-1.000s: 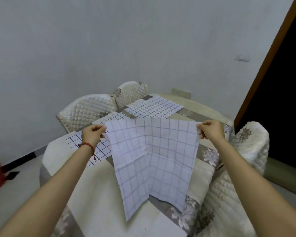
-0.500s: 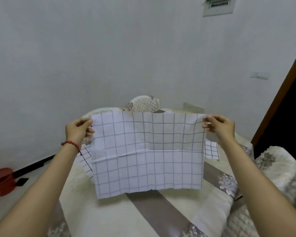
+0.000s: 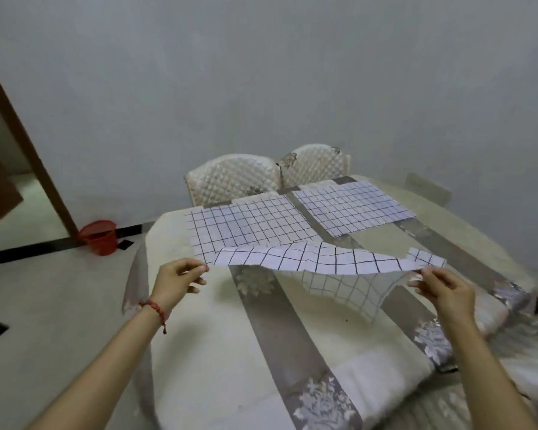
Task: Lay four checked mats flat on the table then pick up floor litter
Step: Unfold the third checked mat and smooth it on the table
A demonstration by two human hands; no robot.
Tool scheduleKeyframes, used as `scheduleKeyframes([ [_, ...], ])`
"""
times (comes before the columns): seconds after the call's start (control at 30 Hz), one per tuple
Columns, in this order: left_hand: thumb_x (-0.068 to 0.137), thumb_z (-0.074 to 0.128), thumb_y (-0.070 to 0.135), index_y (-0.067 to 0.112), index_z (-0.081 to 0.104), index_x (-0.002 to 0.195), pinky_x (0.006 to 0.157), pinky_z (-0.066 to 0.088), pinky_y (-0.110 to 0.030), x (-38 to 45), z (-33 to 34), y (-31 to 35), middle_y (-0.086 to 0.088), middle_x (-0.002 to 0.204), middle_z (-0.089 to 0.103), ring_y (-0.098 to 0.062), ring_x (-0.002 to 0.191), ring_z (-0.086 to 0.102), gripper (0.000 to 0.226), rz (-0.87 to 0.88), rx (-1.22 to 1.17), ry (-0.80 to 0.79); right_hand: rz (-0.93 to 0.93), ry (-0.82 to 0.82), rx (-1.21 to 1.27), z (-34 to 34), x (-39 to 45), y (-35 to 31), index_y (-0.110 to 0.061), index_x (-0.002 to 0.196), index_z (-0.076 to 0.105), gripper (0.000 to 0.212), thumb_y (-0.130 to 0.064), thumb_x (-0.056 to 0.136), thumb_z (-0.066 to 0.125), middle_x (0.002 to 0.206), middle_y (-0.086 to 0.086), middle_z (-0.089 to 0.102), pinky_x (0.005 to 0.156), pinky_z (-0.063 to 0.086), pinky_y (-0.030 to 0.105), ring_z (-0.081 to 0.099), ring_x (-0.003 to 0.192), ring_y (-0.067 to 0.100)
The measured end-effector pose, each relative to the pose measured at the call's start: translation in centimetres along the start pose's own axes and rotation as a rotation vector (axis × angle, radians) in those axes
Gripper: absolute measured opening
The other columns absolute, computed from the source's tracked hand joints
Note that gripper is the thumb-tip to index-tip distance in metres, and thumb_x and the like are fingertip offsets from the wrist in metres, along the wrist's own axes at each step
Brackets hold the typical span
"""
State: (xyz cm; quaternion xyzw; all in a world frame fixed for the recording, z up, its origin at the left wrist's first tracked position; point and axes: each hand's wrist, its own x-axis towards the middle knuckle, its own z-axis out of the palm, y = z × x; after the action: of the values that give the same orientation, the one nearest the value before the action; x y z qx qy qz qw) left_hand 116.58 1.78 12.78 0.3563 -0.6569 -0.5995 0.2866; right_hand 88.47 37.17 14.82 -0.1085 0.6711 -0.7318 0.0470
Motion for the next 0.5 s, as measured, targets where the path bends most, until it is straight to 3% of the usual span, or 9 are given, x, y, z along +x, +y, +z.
scheduleKeyframes([
  [0.1, 0.086, 0.058, 0.002, 0.011, 0.065, 0.073, 0.043, 0.047, -0.015, -3.9, 3.7, -3.7, -0.008, 0.077, 0.065, -0.007, 0.051, 0.062, 0.017, -0.129, 0.04, -0.005, 0.101, -0.11, -0.085, -2.9, -0.8, 2.4, -0.008, 0.076, 0.062, 0.017, 0.006, 0.085, 0.057, 0.053, -0.007, 0.069, 0.054, 0.054, 0.011, 0.066, 0.048, 0.005],
  [0.23, 0.091, 0.054, 0.019, 0.009, 0.06, 0.081, 0.039, 0.045, -0.016, -7.4, 8.4, -7.1, -0.009, 0.075, 0.063, -0.017, 0.058, 0.058, 0.015, -0.439, -0.029, 0.013, 0.251, -0.244, -0.18, -5.3, -1.9, 4.6, -0.003, 0.073, 0.06, 0.021, 0.012, 0.084, 0.053, 0.048, -0.003, 0.067, 0.049, 0.053, 0.011, 0.064, 0.043, 0.005],
  [0.37, 0.094, 0.049, 0.023, 0.007, 0.055, 0.076, 0.043, 0.05, -0.02, -8.6, 12.6, -9.1, -0.013, 0.072, 0.062, -0.022, 0.06, 0.06, 0.025, -0.656, -0.093, -0.017, 0.333, -0.317, -0.267, -6.0, -2.9, 6.2, -0.003, 0.073, 0.061, 0.019, 0.011, 0.084, 0.055, 0.067, 0.009, 0.065, 0.047, 0.049, 0.012, 0.064, 0.043, 0.006],
  [0.5, 0.092, 0.052, 0.03, 0.005, 0.056, 0.079, 0.041, 0.052, -0.021, -9.6, 18.3, -10.3, -0.014, 0.072, 0.063, -0.021, 0.058, 0.061, 0.029, -0.771, -0.201, -0.117, 0.34, -0.366, -0.336, -5.2, -4.7, 7.9, -0.003, 0.071, 0.063, 0.017, 0.009, 0.083, 0.059, 0.069, 0.009, 0.066, 0.047, 0.045, 0.012, 0.065, 0.045, 0.007],
])
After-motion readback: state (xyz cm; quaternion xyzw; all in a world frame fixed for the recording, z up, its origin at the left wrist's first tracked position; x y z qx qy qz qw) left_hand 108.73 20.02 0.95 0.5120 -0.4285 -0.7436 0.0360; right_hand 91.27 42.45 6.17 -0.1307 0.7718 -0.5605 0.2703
